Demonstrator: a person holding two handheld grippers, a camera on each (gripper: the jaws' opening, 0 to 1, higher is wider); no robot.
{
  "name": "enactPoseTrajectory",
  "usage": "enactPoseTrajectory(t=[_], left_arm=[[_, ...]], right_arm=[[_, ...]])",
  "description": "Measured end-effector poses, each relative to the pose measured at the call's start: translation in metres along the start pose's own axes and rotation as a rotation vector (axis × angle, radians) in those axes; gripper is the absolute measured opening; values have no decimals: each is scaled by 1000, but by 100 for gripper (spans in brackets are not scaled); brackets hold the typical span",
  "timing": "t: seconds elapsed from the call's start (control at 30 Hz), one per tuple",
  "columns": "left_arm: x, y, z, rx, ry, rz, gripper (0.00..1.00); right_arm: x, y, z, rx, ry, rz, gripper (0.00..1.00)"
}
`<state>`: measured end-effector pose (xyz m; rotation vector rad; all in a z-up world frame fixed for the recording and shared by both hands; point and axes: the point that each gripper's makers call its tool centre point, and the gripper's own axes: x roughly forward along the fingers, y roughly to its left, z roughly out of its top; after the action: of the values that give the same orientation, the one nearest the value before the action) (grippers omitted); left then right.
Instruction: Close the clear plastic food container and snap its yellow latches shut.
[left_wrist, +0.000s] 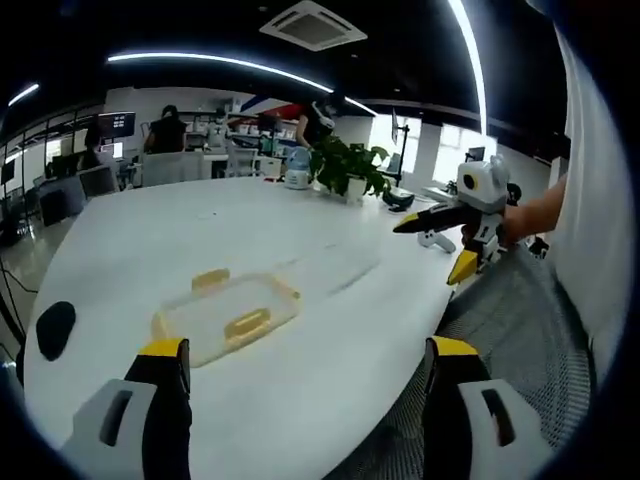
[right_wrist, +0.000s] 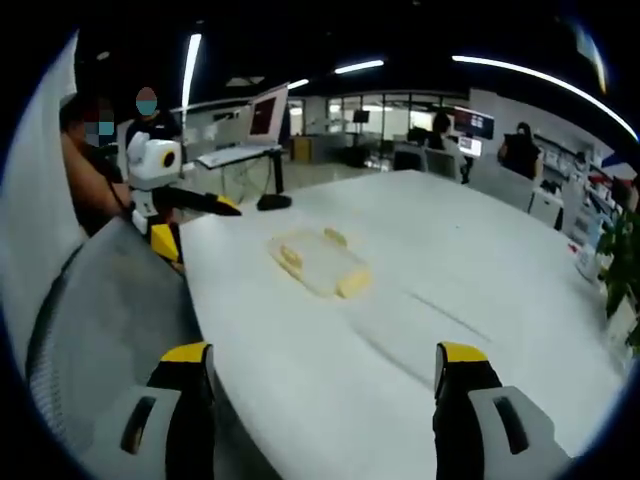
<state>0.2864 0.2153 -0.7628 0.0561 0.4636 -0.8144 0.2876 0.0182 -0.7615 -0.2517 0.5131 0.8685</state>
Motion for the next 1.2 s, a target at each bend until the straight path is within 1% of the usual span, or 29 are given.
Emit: enactPoseTrajectory(t=[0.3, 0.53, 0.83, 1.2], left_arm=[[1, 3, 1, 2, 4, -4, 98], [2, 9, 1, 3, 10, -2, 98], [4, 16, -3, 11, 28, -1, 97], [7, 26, -1, 21, 44, -5, 96]], right_arm=[[3, -1, 1, -14, 9, 9, 91], [9, 0, 1, -45, 31, 22, 90], [15, -3, 2, -49, 42, 36, 88], [22, -7, 5, -60, 57, 55, 87]])
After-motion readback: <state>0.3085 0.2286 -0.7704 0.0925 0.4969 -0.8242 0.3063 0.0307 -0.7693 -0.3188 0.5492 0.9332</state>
